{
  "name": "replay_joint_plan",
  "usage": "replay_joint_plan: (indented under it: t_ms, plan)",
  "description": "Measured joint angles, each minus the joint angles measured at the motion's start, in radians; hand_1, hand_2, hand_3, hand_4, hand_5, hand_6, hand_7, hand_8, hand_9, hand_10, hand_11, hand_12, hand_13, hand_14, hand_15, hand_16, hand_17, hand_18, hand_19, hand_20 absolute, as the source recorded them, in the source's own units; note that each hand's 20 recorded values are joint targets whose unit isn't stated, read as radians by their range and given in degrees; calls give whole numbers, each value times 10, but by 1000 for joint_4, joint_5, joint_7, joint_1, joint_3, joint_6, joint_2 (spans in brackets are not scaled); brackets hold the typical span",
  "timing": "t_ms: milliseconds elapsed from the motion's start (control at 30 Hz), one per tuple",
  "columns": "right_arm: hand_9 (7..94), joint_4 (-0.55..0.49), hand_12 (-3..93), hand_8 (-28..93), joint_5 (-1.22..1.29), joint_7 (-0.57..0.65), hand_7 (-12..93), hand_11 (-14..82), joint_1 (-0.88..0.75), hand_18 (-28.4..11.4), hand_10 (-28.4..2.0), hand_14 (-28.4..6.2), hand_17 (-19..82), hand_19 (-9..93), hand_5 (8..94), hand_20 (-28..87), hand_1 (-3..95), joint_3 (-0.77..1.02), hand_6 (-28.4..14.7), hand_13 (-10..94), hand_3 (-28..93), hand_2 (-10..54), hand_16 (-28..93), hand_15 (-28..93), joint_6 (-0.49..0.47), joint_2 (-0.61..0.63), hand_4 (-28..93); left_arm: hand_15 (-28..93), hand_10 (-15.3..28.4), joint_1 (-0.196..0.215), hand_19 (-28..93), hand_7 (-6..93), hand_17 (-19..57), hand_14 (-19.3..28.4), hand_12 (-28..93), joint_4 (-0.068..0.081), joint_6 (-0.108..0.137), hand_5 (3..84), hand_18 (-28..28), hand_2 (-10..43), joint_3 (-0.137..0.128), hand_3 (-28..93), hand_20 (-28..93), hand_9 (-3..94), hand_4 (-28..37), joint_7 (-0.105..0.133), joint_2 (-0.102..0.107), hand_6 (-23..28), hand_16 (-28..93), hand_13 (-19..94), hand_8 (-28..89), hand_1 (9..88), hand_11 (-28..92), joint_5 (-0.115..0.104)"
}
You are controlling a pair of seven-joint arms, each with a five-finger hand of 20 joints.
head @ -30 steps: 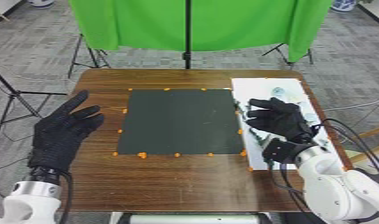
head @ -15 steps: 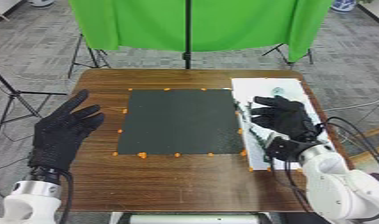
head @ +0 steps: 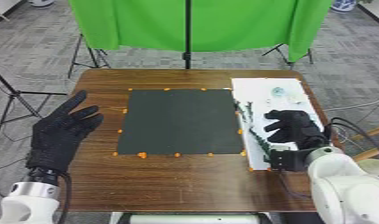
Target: Arrange flowers
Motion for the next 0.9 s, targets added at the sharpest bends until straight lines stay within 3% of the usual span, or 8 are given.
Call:
replay_joint_plan:
  t_ms: [167, 300, 567, 700, 900]
  plan:
    - [634, -12, 141, -134, -232, 231, 197, 317, 51, -237, -198, -151, 373, 930, 559, -63, 283, -64, -80, 652, 757, -9, 90, 656, -64, 3, -212, 615, 217, 1, 618, 140, -56, 284, 124, 0, 0, 360, 248, 70, -1, 795, 231, 350, -226, 0, 0, 81, -121, 260, -100, 227, 334, 0]
    - [643, -13, 142, -126, -442, 356, 189, 316, 65, -237, -200, -151, 411, 932, 571, -4, 297, -103, -87, 671, 744, -25, 100, 660, -112, 19, -205, 615, 217, 0, 618, 141, -56, 284, 124, 0, 0, 359, 248, 70, -1, 795, 234, 350, -226, 0, 0, 80, -121, 260, -100, 226, 334, 0]
    - [645, -3, 143, -120, -698, 456, 174, 308, 104, -213, -207, -160, 462, 932, 572, 124, 316, -177, -96, 681, 727, -40, 100, 662, -204, 32, -198, 615, 218, -1, 617, 142, -55, 284, 123, 0, 0, 358, 248, 70, 0, 795, 236, 350, -226, -1, 0, 80, -121, 260, -100, 227, 336, 0]
    - [645, 2, 143, -117, -711, 484, 172, 305, 127, -209, -209, -162, 473, 932, 570, 159, 319, -196, -97, 685, 724, -43, 103, 662, -285, 30, -197, 615, 217, -2, 616, 142, -56, 284, 123, 0, 0, 357, 248, 70, 0, 795, 237, 350, -226, -4, 0, 80, -121, 261, -101, 227, 335, 0]
    - [645, 14, 143, -115, -725, 506, 168, 300, 157, -201, -213, -160, 493, 932, 571, 190, 325, -252, -102, 694, 718, -50, 106, 667, -320, 30, -197, 615, 218, -12, 615, 142, -55, 284, 123, 1, 0, 357, 248, 71, 0, 795, 239, 350, -225, -11, 0, 80, -121, 260, -101, 226, 335, 0]
